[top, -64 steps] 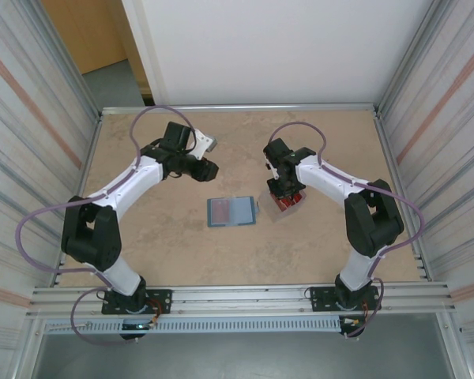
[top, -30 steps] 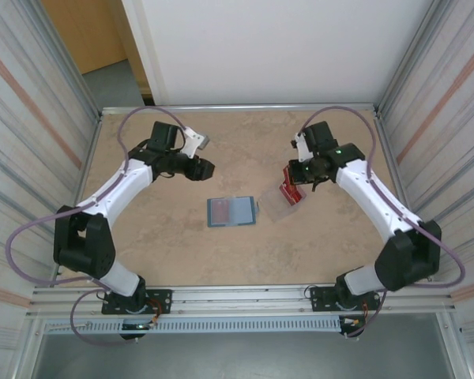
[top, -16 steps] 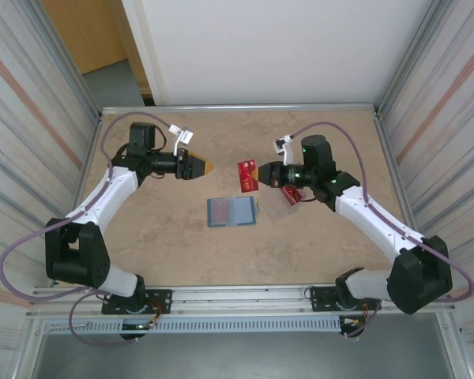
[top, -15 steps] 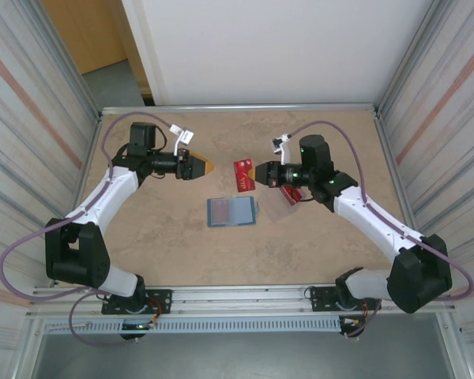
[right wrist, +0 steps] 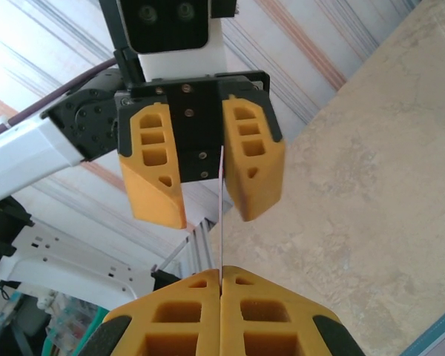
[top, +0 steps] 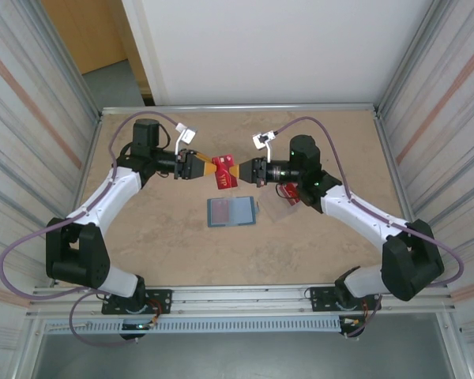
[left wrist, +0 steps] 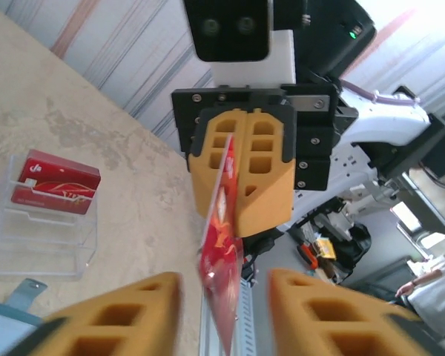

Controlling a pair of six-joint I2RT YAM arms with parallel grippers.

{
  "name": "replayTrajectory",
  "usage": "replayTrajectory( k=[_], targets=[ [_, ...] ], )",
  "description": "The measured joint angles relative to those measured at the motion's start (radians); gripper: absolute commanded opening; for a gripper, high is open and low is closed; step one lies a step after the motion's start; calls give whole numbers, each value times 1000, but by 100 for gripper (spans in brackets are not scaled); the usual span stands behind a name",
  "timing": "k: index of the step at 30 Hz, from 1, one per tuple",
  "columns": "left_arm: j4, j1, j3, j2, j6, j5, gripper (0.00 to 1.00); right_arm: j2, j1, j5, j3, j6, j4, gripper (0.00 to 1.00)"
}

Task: Put the credit cards into the card holder
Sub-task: Pick up the credit card from the storage box, then move the card holder to the center of the table.

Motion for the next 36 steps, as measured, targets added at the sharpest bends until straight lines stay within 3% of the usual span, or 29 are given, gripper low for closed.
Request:
replayTrajectory(
  k=[1, 4, 7, 9, 11, 14, 15, 16, 18, 19, 21, 25, 28, 30, 35, 36],
  targets=[
    [1, 0, 0, 0, -7, 2, 0, 2, 2, -3, -3, 0, 7, 0],
    [5, 0, 0, 0, -17, 5, 0, 4, 2, -7, -8, 0, 23, 1],
    [5, 0, 0, 0, -20, 5, 0, 5, 2, -13, -8, -2, 22, 16],
    [6, 0, 0, 0, -20, 10, 0, 6, 2, -25, -8, -9, 10, 17],
    [5, 0, 0, 0, -19, 10, 0, 7, 2, -39, -8, -17, -9, 15],
    [5, 0, 0, 0, -16, 9, 0, 10, 2, -59, -8, -37, -37, 0],
    [-2, 0, 0, 0, -14, 5, 0, 12, 2, -65, -8, -42, -39, 0],
    [-7, 0, 0, 1, -10, 2, 6, 13, 2, -68, -8, -47, -40, 0],
    [-11, 0, 0, 1, 3, -6, 35, 14, 1, -67, -8, -60, -46, 0],
    [-11, 0, 0, 1, 5, -10, 42, 14, -1, -66, -8, -62, -54, 0],
    [-27, 8, 1, 0, 12, -29, 51, 14, -9, -66, -8, -69, -81, 0],
    [-135, 69, 11, -18, 53, -101, 53, -7, -52, -43, -37, -91, -120, 0],
    [-261, 115, 27, -68, 103, -211, 48, -46, -80, -6, -88, -111, -177, 0],
    [-326, 119, 18, -119, 128, -283, 40, -66, -79, 22, -118, -114, -212, 0],
    [-336, 116, -156, -209, 105, -385, 0, -84, -61, 80, -166, -118, -292, 0],
    [-321, 116, -204, -206, 85, -408, 0, -84, -60, 92, -167, -118, -308, 0]
  ],
)
